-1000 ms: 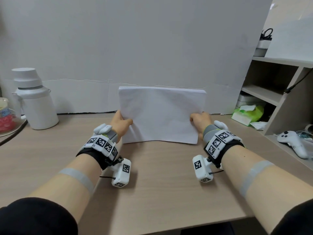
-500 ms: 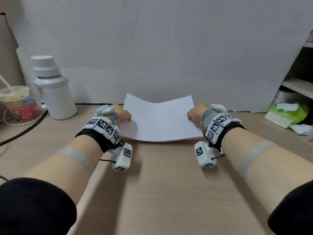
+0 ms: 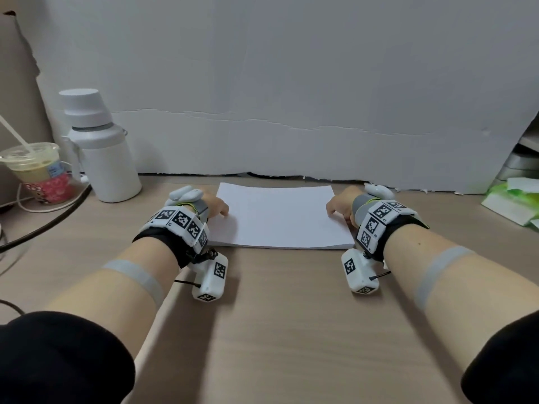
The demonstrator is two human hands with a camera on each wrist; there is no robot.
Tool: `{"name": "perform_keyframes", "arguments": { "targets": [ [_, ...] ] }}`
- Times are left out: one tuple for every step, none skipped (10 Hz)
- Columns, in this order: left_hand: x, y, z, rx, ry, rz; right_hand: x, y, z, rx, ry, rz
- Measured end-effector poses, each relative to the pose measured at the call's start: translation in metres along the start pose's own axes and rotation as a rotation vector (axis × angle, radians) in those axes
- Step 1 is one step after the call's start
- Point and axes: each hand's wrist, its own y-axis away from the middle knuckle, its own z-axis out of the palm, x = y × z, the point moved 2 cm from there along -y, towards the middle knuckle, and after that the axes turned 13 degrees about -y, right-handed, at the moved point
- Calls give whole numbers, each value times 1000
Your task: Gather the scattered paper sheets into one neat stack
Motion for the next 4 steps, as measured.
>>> {"name": "perform_keyframes", "arguments": {
  "targets": [
    [-13, -20, 0, 19, 94, 54, 3, 8, -11, 13, -55, -12],
    [-22, -24, -6, 86, 369, -17, 2, 14, -20, -4, -216, -61],
    [-11, -6, -28, 142, 652, 95, -7, 23, -34, -19, -524, -131],
    [10, 42, -55, 30, 941, 248, -20, 59, -59, -112, -796, -275]
  ]
}}
